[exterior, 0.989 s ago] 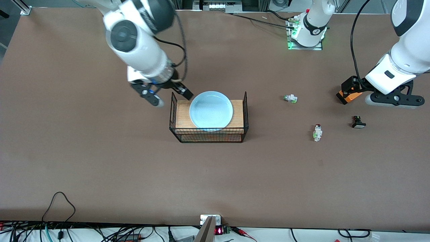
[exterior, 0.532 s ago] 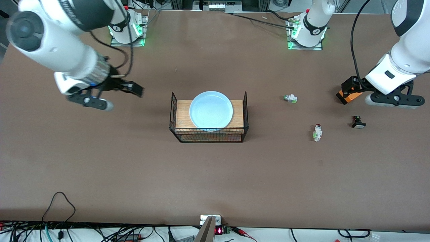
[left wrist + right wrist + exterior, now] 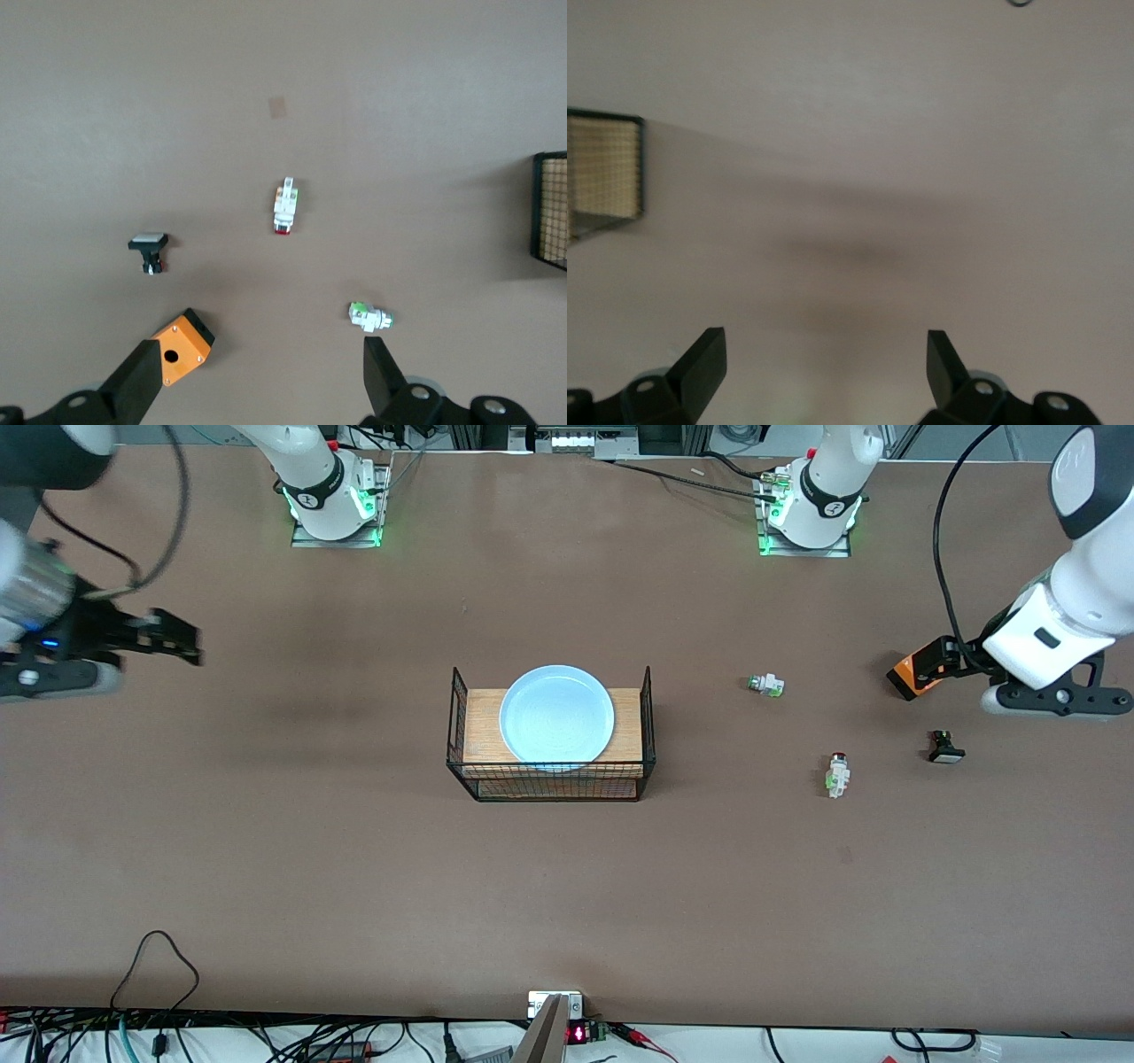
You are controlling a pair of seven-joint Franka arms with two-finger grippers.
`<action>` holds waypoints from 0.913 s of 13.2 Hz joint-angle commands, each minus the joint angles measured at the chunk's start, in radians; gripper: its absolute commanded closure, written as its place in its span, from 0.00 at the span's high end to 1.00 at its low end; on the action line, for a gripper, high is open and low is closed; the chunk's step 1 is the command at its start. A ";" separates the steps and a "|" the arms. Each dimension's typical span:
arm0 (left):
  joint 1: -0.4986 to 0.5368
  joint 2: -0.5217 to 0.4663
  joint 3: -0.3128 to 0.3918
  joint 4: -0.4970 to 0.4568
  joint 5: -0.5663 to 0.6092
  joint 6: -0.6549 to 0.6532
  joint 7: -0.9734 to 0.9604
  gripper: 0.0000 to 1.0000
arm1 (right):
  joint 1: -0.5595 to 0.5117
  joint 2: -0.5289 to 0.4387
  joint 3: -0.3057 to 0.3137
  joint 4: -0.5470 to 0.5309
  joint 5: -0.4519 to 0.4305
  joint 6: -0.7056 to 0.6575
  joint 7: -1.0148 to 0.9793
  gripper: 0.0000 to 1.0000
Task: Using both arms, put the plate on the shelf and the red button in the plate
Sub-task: 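Withdraw the right gripper while the left gripper reaches the white button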
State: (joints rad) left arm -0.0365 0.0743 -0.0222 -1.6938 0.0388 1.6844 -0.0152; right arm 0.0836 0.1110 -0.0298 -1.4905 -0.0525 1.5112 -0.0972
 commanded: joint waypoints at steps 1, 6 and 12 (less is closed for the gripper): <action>0.018 0.100 -0.001 0.017 -0.011 -0.029 0.004 1.00 | -0.024 -0.010 0.024 -0.001 -0.044 -0.064 -0.042 1.00; 0.020 0.291 -0.004 -0.004 -0.002 0.170 0.011 1.00 | -0.031 0.009 0.016 0.001 -0.041 -0.075 -0.027 1.00; 0.007 0.404 -0.007 -0.229 0.001 0.625 0.012 1.00 | -0.053 0.010 0.008 0.131 0.000 -0.100 -0.001 1.00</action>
State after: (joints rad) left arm -0.0287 0.4653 -0.0292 -1.8575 0.0389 2.2041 -0.0144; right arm 0.0403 0.1220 -0.0284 -1.4509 -0.0775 1.4496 -0.1180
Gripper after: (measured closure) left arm 0.000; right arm 0.000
